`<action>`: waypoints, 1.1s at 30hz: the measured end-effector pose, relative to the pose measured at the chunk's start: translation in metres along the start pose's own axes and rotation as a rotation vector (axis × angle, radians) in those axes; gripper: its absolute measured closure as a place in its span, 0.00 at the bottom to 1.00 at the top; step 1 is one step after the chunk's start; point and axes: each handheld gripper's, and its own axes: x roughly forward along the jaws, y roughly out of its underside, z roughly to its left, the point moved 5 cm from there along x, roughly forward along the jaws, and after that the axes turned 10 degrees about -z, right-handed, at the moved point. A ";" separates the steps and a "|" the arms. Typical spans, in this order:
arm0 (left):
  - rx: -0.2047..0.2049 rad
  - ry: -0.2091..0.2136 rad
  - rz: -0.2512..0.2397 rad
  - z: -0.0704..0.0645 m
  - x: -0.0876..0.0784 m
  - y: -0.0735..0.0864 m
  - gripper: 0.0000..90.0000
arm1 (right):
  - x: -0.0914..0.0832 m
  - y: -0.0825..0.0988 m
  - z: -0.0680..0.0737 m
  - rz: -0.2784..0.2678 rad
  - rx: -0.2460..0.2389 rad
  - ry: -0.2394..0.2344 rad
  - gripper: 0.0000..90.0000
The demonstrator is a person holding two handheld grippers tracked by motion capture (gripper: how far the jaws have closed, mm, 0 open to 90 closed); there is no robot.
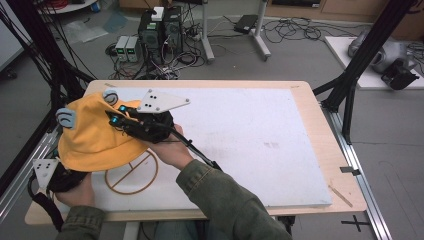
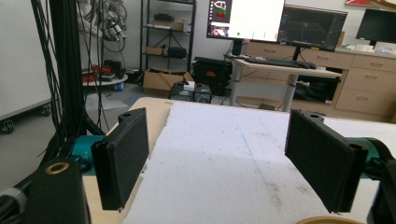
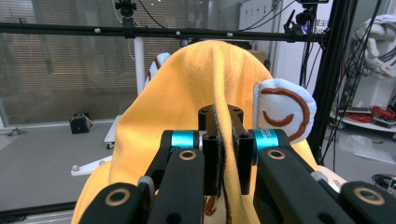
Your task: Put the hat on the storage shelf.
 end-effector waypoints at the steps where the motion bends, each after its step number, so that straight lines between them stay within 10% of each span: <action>1: -0.001 -0.001 0.001 0.000 0.000 0.000 0.24 | 0.000 0.000 0.000 0.000 0.000 0.000 0.97; 9: -0.001 -0.005 0.004 0.002 0.000 0.001 0.24 | -0.005 0.005 -0.003 -0.012 0.021 0.010 0.94; 10: 0.000 -0.004 0.003 0.001 0.000 0.001 0.24 | -0.006 0.006 -0.004 -0.006 0.031 0.001 0.63; 17: 0.003 -0.004 0.008 0.001 0.000 0.002 0.24 | -0.020 -0.004 -0.012 -0.040 0.031 0.065 0.27; 33: 0.014 -0.005 0.014 0.002 -0.001 0.003 0.24 | -0.099 -0.027 -0.054 -0.075 -0.038 0.278 0.14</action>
